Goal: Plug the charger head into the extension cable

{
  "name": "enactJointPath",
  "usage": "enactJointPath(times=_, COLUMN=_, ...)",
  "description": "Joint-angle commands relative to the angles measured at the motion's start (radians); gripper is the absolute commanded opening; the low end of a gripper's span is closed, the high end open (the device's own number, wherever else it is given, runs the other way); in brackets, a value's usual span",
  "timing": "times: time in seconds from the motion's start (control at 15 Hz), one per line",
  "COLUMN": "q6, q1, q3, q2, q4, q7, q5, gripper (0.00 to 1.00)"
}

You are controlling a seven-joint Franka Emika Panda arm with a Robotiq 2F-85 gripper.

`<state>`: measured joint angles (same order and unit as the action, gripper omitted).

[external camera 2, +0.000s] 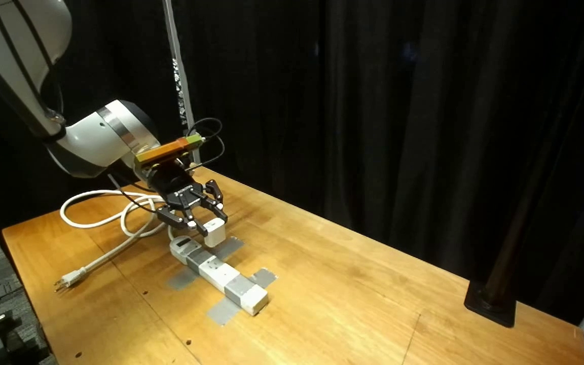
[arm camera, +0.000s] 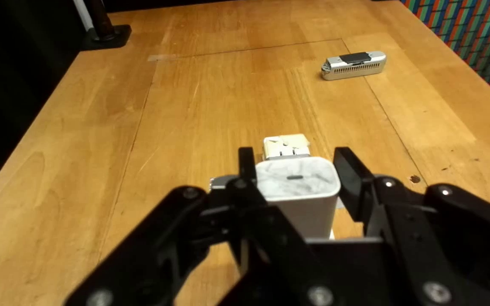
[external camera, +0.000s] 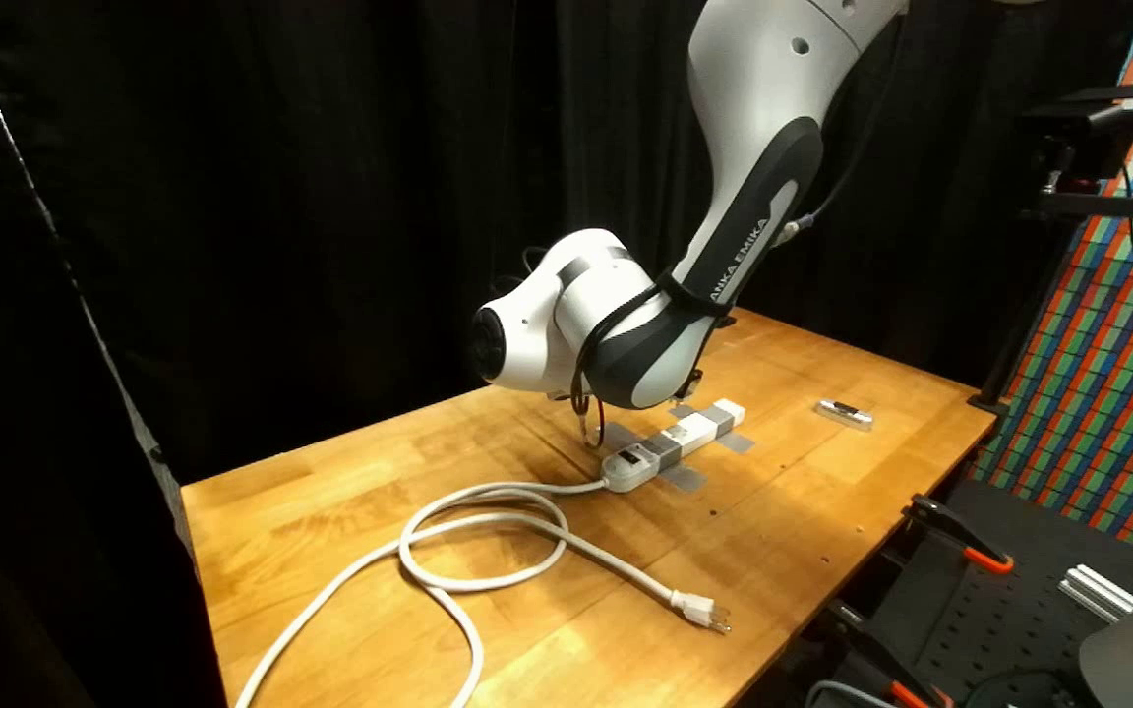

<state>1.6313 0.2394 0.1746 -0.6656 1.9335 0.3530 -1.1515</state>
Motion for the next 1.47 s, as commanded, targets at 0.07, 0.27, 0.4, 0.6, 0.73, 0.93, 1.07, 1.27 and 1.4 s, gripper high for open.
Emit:
enactJointPath(times=0.07, q6=-0.022, q1=-0.014, q3=0.009, q2=-0.04, q4=-0.045, q7=0.037, q5=0.003, gripper=0.23)
enactJointPath(times=0.27, q6=-0.017, q1=-0.022, q3=0.009, q2=-0.058, q4=-0.055, q7=0.051, q5=0.007, gripper=0.23)
enactJointPath(times=0.4, q6=-0.019, q1=-0.026, q3=0.009, q2=-0.069, q4=-0.064, q7=0.057, q5=0.011, gripper=0.23)
enactJointPath(times=0.6, q6=-0.019, q1=-0.034, q3=0.011, q2=-0.081, q4=-0.075, q7=0.069, q5=0.023, gripper=0.23)
enactJointPath(times=0.73, q6=-0.017, q1=-0.04, q3=0.012, q2=-0.088, q4=-0.079, q7=0.076, q5=0.029, gripper=0.23)
enactJointPath(times=0.93, q6=-0.022, q1=-0.044, q3=0.015, q2=-0.099, q4=-0.09, q7=0.086, q5=0.05, gripper=0.23)
enactJointPath(times=1.07, q6=-0.017, q1=-0.046, q3=0.016, q2=-0.104, q4=-0.094, q7=0.093, q5=0.065, gripper=0.23)
enactJointPath(times=1.27, q6=-0.009, q1=-0.045, q3=0.019, q2=-0.106, q4=-0.098, q7=0.091, q5=0.073, gripper=0.23)
enactJointPath(times=1.4, q6=-0.007, q1=-0.037, q3=0.016, q2=-0.106, q4=-0.098, q7=0.066, q5=0.067, gripper=0.23)
